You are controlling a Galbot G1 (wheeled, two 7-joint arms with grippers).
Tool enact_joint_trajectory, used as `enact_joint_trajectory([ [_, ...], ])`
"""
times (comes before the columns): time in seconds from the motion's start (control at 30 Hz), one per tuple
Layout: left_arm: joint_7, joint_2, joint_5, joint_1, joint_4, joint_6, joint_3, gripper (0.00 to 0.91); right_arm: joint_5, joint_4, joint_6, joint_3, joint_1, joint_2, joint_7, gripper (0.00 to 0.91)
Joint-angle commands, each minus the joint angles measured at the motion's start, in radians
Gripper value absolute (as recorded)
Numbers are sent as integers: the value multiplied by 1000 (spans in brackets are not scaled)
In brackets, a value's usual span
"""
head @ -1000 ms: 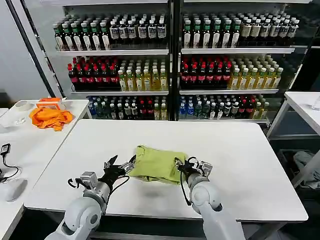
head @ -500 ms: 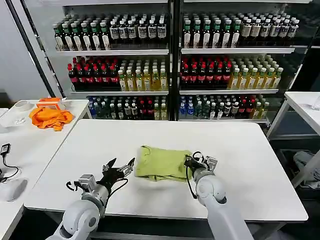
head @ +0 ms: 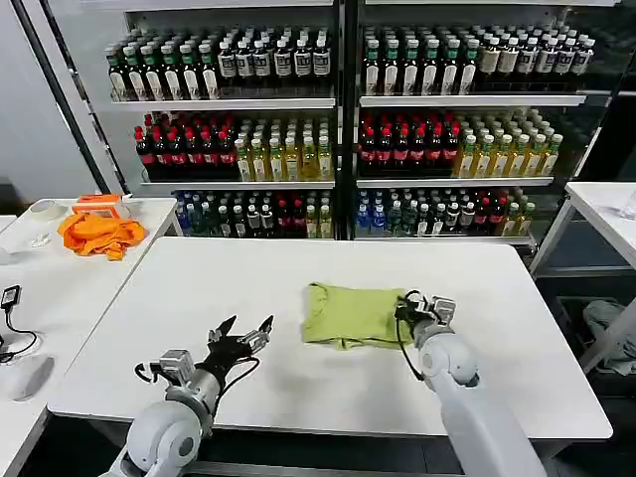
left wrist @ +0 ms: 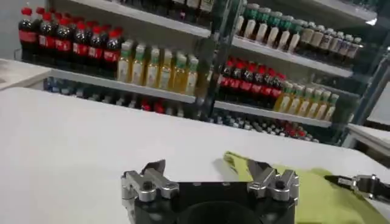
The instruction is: Fold and organize the clothes.
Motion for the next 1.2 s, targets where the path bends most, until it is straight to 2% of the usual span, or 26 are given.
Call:
enact_joint_trajectory([
  [0.03, 0, -9, 21, 3, -11, -2, 2, 907, -249, 92, 158, 22, -53, -87, -96, 907],
  [0.1, 0, -9, 30, 6, -17, -4, 2, 907, -303, 141, 258, 44, -118, -89, -90, 907],
  [0.2, 2, -13, 37, 14, -30, -6, 0, 907, -349, 252, 341, 95, -244, -102, -97, 907],
  [0.37, 6, -27, 65, 49, -73, -19, -10, 907, -350, 453, 423, 221, -464, -112, -115, 907],
  [0.57, 13, -31, 89, 86, -111, -28, -18, 907, -360, 608, 435, 312, -676, -72, -121, 907],
  [0.77, 21, -33, 125, 107, -136, -35, -15, 907, -388, 684, 423, 352, -795, -36, -138, 907],
  [1.2, 26, -46, 134, 121, -132, -46, -17, 907, -399, 669, 420, 349, -804, -40, -145, 907],
])
